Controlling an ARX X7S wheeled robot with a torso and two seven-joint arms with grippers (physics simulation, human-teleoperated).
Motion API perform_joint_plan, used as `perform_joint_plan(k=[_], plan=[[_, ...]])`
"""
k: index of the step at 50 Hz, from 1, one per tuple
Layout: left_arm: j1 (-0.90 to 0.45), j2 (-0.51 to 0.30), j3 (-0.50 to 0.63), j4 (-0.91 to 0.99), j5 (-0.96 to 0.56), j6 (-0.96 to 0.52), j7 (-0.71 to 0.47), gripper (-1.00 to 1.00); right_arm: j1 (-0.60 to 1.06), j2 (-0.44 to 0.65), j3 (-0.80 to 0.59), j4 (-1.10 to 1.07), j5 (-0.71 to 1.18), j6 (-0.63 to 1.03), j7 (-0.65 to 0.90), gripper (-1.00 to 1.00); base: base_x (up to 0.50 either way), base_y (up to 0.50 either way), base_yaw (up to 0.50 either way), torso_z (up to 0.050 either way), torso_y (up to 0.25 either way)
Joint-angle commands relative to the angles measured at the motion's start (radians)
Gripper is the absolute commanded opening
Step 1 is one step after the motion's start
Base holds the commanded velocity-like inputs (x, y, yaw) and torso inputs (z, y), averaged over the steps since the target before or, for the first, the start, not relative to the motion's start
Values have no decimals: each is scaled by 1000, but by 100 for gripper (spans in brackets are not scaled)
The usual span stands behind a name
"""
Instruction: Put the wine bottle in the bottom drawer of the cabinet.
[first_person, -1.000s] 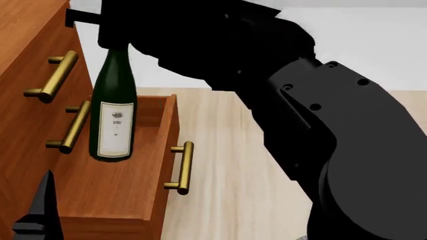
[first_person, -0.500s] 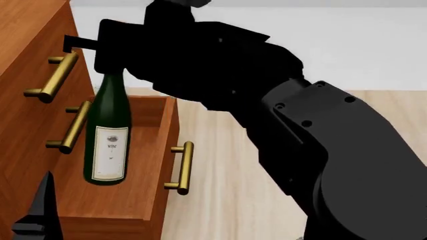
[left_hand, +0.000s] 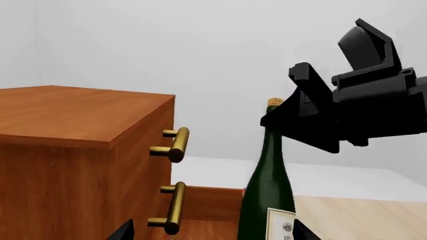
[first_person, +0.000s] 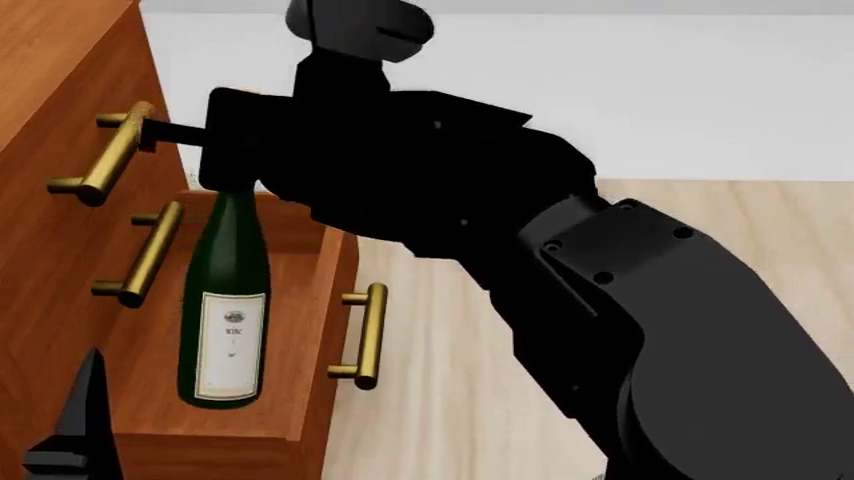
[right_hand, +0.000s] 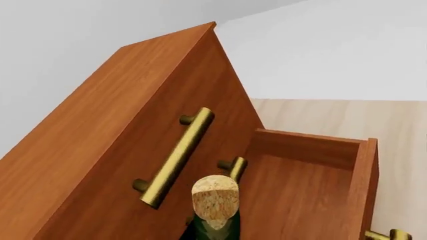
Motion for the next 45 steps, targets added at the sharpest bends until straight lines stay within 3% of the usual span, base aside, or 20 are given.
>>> perform_joint_plan(k=[1,27,45], plan=[[12,-2,-1,-7,10,10,2,100,-13,-1,33,-5,-20,1,-7,-100,0,0,0,10,0],[10,-10,23,14,63,6,14,100,-28,-1,36,-22,-75,28,0,-100,0,0,0,0,0],[13,-12,26,10,70,11,19,100,-34,-1,38,-30,-88,29,6,-100,0,0,0,0,-126]])
